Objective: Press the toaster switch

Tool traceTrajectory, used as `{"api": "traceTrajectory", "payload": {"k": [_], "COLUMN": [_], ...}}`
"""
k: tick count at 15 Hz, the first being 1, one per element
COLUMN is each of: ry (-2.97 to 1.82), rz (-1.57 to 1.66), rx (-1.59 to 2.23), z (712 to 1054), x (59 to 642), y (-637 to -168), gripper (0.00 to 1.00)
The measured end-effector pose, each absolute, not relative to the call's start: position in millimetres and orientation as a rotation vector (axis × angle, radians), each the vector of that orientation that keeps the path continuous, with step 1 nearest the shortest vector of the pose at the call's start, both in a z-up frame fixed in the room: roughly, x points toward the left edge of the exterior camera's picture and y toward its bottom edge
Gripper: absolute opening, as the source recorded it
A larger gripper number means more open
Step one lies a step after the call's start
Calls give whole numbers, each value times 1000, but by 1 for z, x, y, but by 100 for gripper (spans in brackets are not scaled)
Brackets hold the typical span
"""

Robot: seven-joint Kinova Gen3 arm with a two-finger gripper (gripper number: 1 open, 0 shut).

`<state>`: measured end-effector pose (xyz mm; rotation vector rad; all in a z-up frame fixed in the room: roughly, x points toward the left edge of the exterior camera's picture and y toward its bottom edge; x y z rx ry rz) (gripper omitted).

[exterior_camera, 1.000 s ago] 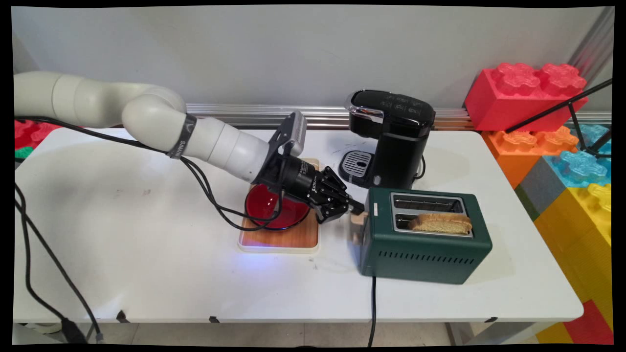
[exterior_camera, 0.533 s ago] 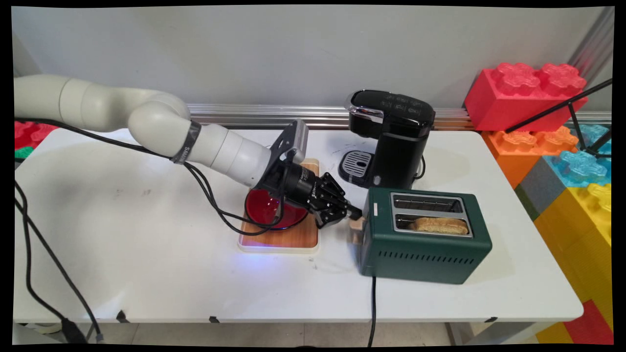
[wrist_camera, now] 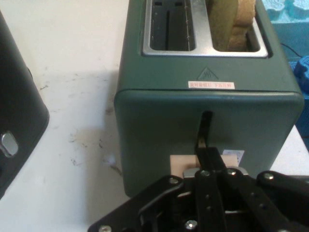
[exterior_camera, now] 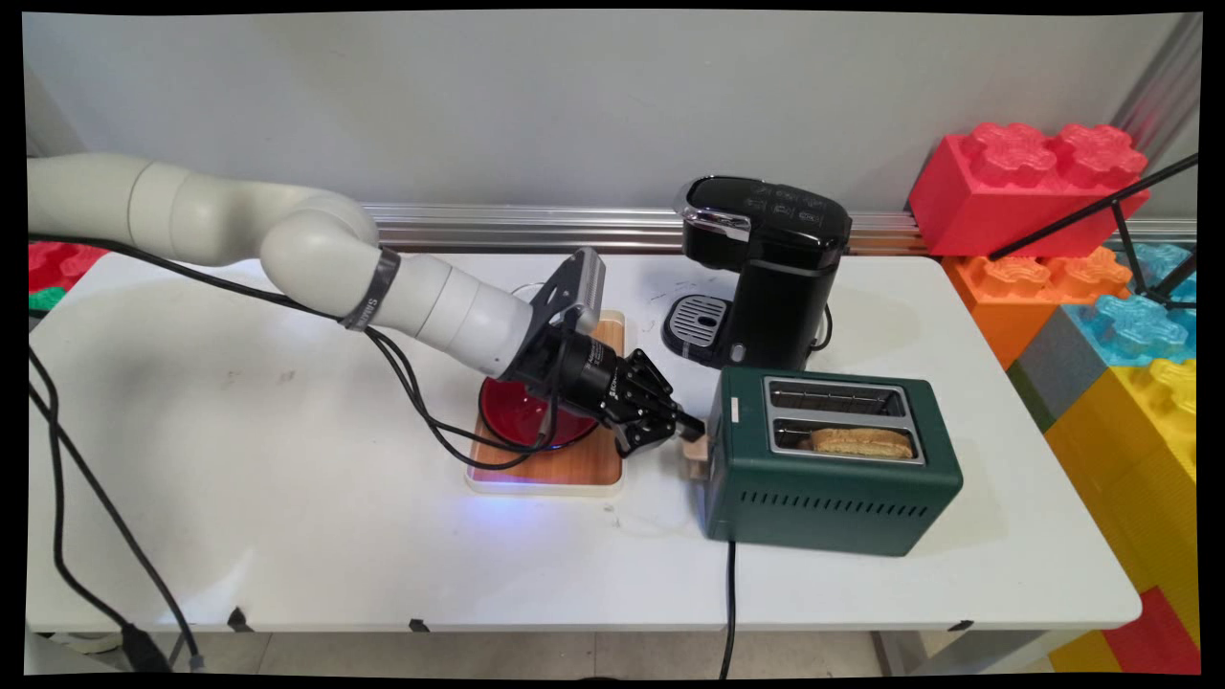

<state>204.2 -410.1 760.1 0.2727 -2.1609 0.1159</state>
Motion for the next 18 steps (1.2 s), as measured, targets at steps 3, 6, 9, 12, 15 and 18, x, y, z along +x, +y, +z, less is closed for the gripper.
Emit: {"api": "traceTrajectory", "payload": {"k": [3, 6, 9, 12, 15, 18], "ry": [-2164, -2165, -2166, -2168, -2170, -2172], "rz": [112, 111, 109, 107, 105, 103], "rx": [273, 273, 274, 275, 276, 274], "z": [757, 755, 752, 750, 748, 749], "x": [203, 202, 202, 201, 201, 202], "y": [-410, -411, -412, -413, -414, -415], "gripper": [0, 0, 0, 0, 0, 0]}}
